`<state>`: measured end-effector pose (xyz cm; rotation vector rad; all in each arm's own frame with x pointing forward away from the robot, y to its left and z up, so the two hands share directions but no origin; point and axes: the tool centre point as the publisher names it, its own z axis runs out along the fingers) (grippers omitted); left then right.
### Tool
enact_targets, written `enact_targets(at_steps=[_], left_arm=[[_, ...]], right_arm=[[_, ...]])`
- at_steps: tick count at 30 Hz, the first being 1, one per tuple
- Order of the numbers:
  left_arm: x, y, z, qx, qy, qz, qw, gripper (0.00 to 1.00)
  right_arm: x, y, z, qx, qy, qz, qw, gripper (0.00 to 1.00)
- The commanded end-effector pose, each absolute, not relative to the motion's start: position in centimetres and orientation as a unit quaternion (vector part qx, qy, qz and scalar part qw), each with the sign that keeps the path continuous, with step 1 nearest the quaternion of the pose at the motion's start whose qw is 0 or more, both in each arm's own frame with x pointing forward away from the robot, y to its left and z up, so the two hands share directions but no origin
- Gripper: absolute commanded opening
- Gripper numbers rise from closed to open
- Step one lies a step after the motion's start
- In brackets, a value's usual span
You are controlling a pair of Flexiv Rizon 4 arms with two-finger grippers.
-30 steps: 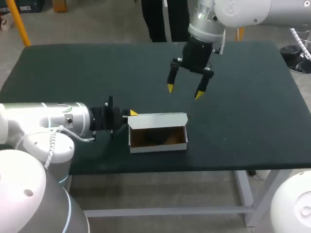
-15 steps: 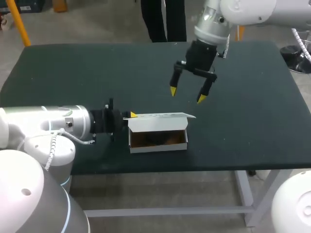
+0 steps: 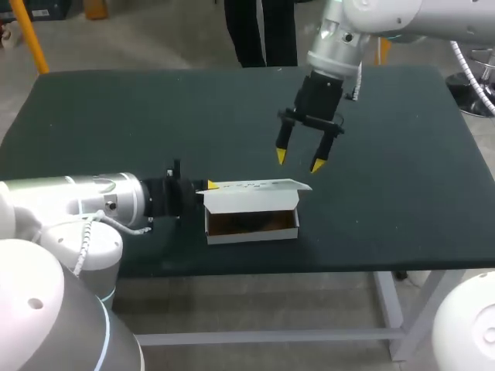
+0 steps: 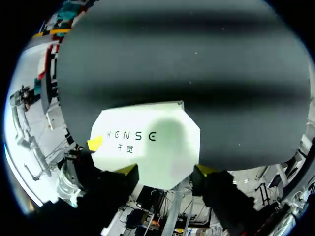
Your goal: Assemble the packaging by folding the flat box into shape, placing the metal phone stand inside, and closing the box properly
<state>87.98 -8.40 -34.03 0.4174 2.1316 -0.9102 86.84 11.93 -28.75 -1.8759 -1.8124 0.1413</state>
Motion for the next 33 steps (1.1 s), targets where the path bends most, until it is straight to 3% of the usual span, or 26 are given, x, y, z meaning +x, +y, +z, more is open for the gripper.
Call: enact_targets(at_steps=[1, 11, 18, 33], left_arm=[[87.4, -8.6, -34.7, 0.16, 0.833, -0.355, 0.393, 0.0], [87.3, -8.6, -34.8, 0.164, 0.831, -0.351, 0.4, 0.0], [87.1, -8.7, -34.9, 0.166, 0.829, -0.349, 0.405, 0.0], [86.6, -8.5, -35.0, 0.169, 0.824, -0.349, 0.414, 0.03]], right_arm=[[86.9, 12.1, -29.6, -0.682, -0.67, 0.073, 0.283, 0.63], [86.2, 11.6, -31.3, -0.668, -0.673, 0.078, 0.309, 0.64], [85.9, 11.6, -31.7, -0.664, -0.674, 0.082, 0.314, 0.5], [85.5, 11.9, -32.4, -0.658, -0.679, 0.091, 0.313, 0.47]])
